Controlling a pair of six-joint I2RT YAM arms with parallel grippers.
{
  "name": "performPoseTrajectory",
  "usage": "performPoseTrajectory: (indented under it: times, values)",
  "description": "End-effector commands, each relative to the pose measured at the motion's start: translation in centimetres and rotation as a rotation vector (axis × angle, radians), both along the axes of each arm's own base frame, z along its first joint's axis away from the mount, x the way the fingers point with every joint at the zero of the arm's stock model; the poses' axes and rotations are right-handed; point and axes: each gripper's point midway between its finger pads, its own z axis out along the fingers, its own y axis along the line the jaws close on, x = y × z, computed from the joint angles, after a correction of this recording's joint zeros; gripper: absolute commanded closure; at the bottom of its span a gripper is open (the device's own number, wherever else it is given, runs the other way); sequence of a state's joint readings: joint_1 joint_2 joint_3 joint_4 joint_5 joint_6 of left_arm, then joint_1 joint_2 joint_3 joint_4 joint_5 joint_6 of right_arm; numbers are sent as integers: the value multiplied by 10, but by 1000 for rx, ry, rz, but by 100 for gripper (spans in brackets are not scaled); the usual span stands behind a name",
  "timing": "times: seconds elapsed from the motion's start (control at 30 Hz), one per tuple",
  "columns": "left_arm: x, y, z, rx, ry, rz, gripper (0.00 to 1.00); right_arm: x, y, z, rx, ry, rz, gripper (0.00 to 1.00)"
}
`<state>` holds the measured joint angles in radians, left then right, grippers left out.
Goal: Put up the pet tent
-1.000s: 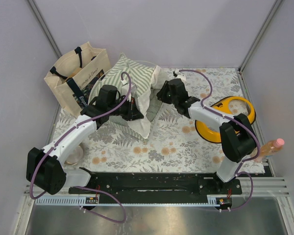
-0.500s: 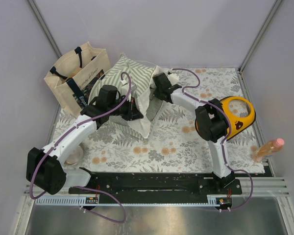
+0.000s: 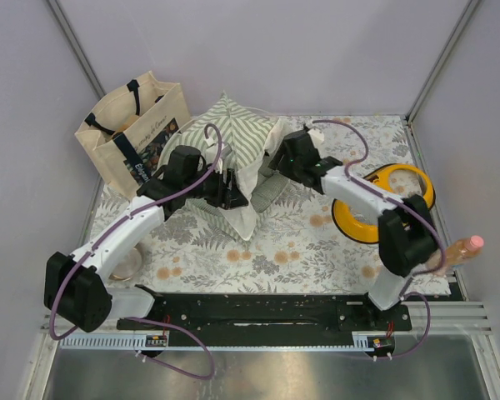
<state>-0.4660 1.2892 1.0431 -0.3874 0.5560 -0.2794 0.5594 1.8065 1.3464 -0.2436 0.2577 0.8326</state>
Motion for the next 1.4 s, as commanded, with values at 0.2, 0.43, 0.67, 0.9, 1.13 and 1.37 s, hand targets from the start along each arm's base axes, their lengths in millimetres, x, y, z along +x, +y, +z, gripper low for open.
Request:
performPoseTrajectory:
  times: [0.2, 0.43, 0.67, 0.9, 1.13, 1.37]
  values:
    - [-20, 10, 81, -117, -253, -8, 9, -100, -10, 130, 176, -223, 340, 29]
    - [-31, 32, 117, -151, -357, 102, 6, -121, 38, 208, 349, -394, 599, 61]
    - [-20, 61, 134, -157, -366, 336, 6, -81, 72, 196, 360, -360, 570, 72]
    - [-24, 61, 136, -165, -359, 334, 6, -92, 97, 125, 271, -145, 683, 73]
    - [-14, 56, 130, -141, -337, 329, 6, -124, 47, 63, 38, -6, 676, 56]
    - [-1, 49, 122, -139, -321, 327, 6, -113, -10, 34, -236, 51, 499, 52]
